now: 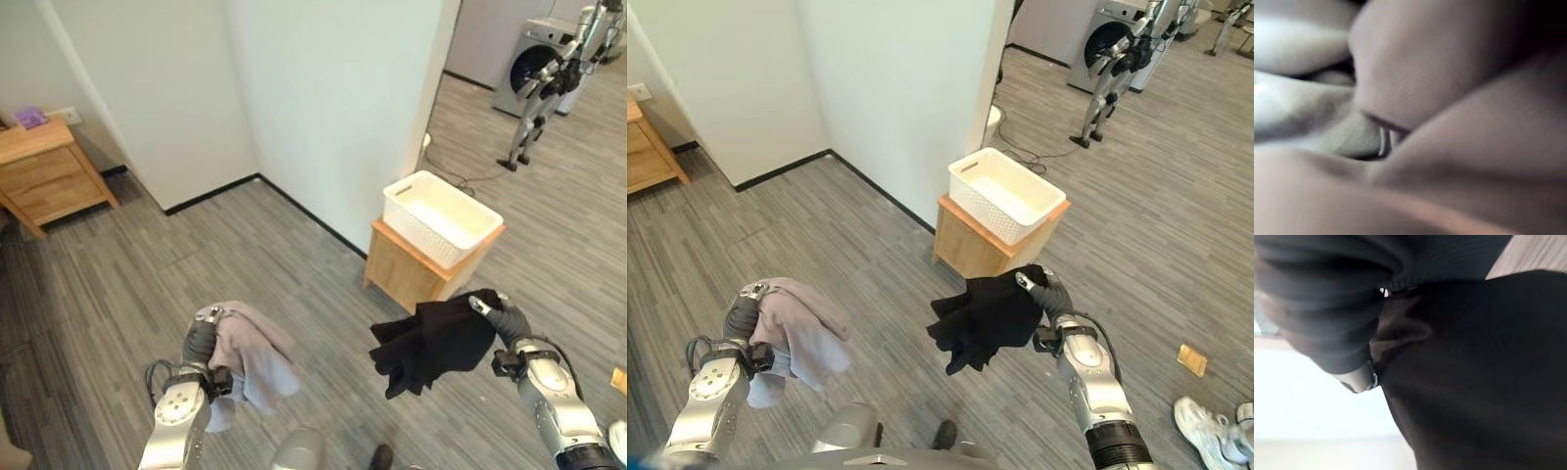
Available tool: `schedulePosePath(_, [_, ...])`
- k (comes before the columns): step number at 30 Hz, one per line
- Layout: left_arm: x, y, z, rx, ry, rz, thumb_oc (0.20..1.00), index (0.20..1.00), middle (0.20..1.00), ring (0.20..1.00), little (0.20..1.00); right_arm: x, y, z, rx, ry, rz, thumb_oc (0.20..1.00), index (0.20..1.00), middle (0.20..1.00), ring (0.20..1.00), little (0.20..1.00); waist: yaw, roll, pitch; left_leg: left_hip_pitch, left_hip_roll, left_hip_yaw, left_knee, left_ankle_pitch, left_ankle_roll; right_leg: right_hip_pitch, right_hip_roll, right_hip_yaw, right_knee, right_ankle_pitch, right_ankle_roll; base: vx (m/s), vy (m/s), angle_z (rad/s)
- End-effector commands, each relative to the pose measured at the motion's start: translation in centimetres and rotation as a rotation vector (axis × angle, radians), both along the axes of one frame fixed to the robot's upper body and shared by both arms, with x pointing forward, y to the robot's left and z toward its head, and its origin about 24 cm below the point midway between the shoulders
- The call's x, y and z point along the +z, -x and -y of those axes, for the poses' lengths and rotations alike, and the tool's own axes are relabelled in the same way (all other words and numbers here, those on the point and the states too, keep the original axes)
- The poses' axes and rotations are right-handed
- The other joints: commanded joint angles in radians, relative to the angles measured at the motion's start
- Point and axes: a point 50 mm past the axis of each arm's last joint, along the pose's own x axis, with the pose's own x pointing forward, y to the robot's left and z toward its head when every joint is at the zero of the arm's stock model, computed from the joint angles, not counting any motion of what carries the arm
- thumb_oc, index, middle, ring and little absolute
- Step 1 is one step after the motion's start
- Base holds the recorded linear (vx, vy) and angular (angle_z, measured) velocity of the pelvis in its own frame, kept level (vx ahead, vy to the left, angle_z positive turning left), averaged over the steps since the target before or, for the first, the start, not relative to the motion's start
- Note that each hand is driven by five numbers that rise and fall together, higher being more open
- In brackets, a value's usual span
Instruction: Pick up bed clothes into laundry basket.
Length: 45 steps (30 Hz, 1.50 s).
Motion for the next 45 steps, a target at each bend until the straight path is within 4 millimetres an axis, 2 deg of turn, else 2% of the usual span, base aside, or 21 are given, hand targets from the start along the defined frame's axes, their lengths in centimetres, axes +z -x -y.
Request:
schedulePosePath(1, [3.8,-1.6,0.4,-0.052,-0.024,0.188,0.200,0.200,0.200,0.200,0.200,3.4,-0.6,1.0,-0.010,0.026,0.164,0.200,0.200,0.200,0.200,0.200,0.015,0.029,-0.036,-0.025,0.054,0.034,-0.295,0.157,0.021,0.095,-0.028,-0.017,-0.001,-0.004,0.119,0.27,0.040,0.53])
schedulePosePath(2, [3.7,-1.8,0.6,-0.058,-0.030,0.186,0.200,0.200,0.200,0.200,0.200,3.0,-0.3,0.9,-0.007,0.041,0.149,0.200,0.200,0.200,0.200,0.200,0.019,0.037,-0.051,-0.022,0.015,0.047,-0.416,0.160,0.028,0.107,-0.024,-0.022,-0.013,-0.011,0.128,0.20,0.042,0.34])
schedulePosePath(3, [3.7,-1.8,0.6,-0.059,-0.030,0.186,0.200,0.200,0.200,0.200,0.200,3.0,-0.3,0.9,-0.007,0.041,0.148,0.200,0.200,0.200,0.200,0.200,0.019,0.035,-0.051,-0.015,0.012,0.049,-0.428,0.165,0.029,0.109,-0.027,-0.022,-0.014,-0.011,0.129,0.22,0.060,0.24])
schedulePosePath(4, [3.8,-1.9,0.6,-0.061,-0.038,0.190,0.200,0.200,0.200,0.200,0.200,2.8,-0.4,0.7,0.004,0.052,0.141,0.200,0.200,0.200,0.200,0.200,0.032,0.045,-0.059,-0.023,-0.021,0.032,-0.484,0.192,0.033,0.120,-0.018,-0.021,-0.022,-0.016,0.133,0.14,0.043,0.05])
schedulePosePath(5, [3.7,-1.7,0.5,-0.061,-0.055,0.182,0.200,0.200,0.200,0.200,0.200,2.8,-0.5,0.6,0.019,0.064,0.139,0.200,0.200,0.200,0.200,0.200,0.042,0.048,-0.061,-0.015,-0.035,0.007,-0.486,0.191,0.030,0.125,-0.018,-0.017,-0.017,-0.019,0.136,0.18,0.064,-0.03])
schedulePosePath(9, [3.9,-1.4,0.5,-0.060,-0.032,0.199,0.200,0.200,0.200,0.200,0.200,2.1,-0.9,-1.0,0.035,0.002,0.130,0.200,0.200,0.200,0.200,0.200,0.032,0.062,-0.102,0.095,-0.051,-0.001,-0.598,0.175,0.055,0.140,-0.033,-0.017,-0.003,-0.039,0.148,0.20,0.116,-0.16])
schedulePosePath(14, [4.1,-1.3,0.0,-0.044,-0.055,0.200,0.200,0.200,0.200,0.200,0.200,1.8,-1.1,-2.7,0.088,-0.034,0.130,0.200,0.200,0.200,0.200,0.200,0.043,0.058,-0.121,0.138,-0.061,0.004,-0.651,0.177,0.068,0.141,-0.051,-0.016,0.004,-0.038,0.159,0.10,0.087,-0.04])
schedulePosePath(20, [4.1,-1.2,-0.4,-0.016,-0.048,0.200,0.200,0.200,0.200,0.200,0.200,1.9,-1.2,-3.6,0.115,-0.061,0.133,0.200,0.200,0.200,0.200,0.200,0.051,0.048,-0.131,0.149,-0.075,0.004,-0.679,0.172,0.081,0.123,-0.062,-0.011,0.019,-0.035,0.175,0.04,0.049,0.04])
schedulePosePath(28, [3.5,-0.5,-0.9,0.018,-0.030,0.179,0.200,0.200,0.200,0.200,0.200,1.4,-0.7,-2.7,0.078,-0.045,0.108,0.200,0.200,0.200,0.200,0.200,0.053,0.034,-0.133,0.150,-0.082,0.009,-0.679,0.161,0.088,0.119,-0.066,-0.015,0.008,-0.017,0.188,0.01,0.011,0.00])
schedulePosePath(33, [3.3,-0.5,-0.9,0.014,-0.032,0.169,0.200,0.200,0.200,0.200,0.200,1.4,-0.7,-2.7,0.075,-0.048,0.111,0.200,0.200,0.200,0.200,0.200,0.047,0.036,-0.136,0.146,-0.085,0.014,-0.679,0.156,0.091,0.111,-0.073,-0.012,0.008,-0.009,0.195,0.00,0.035,-0.08])
schedulePosePath(42, [4.4,-1.5,-0.4,-0.022,-0.067,0.208,0.200,0.200,0.200,0.200,0.200,1.2,-0.5,-3.0,0.101,-0.033,0.098,0.200,0.200,0.200,0.200,0.200,0.031,0.044,-0.138,0.157,-0.097,0.015,-0.679,0.144,0.101,0.099,-0.093,-0.014,0.036,0.002,0.205,-0.01,0.019,-0.01])
schedulePosePath(43, [2.7,-0.9,-2.0,0.070,-0.089,0.106,0.200,0.200,0.200,0.200,0.200,1.2,1.9,4.5,-0.195,-0.002,0.072,0.200,0.200,0.200,0.200,0.200,-0.075,0.064,-0.053,0.095,-0.042,-0.082,-0.508,0.117,0.035,0.088,-0.025,0.108,0.031,-0.043,0.134,0.00,0.000,0.00])
schedulePosePath(45, [2.9,-1.1,-2.0,0.070,-0.087,0.121,0.200,0.200,0.200,0.200,0.200,1.3,1.7,4.2,-0.193,-0.002,0.084,0.200,0.200,0.200,0.200,0.200,-0.081,0.066,-0.055,0.098,-0.046,-0.097,-0.514,0.123,0.033,0.092,-0.029,0.109,0.032,-0.044,0.131,0.05,0.042,0.12])
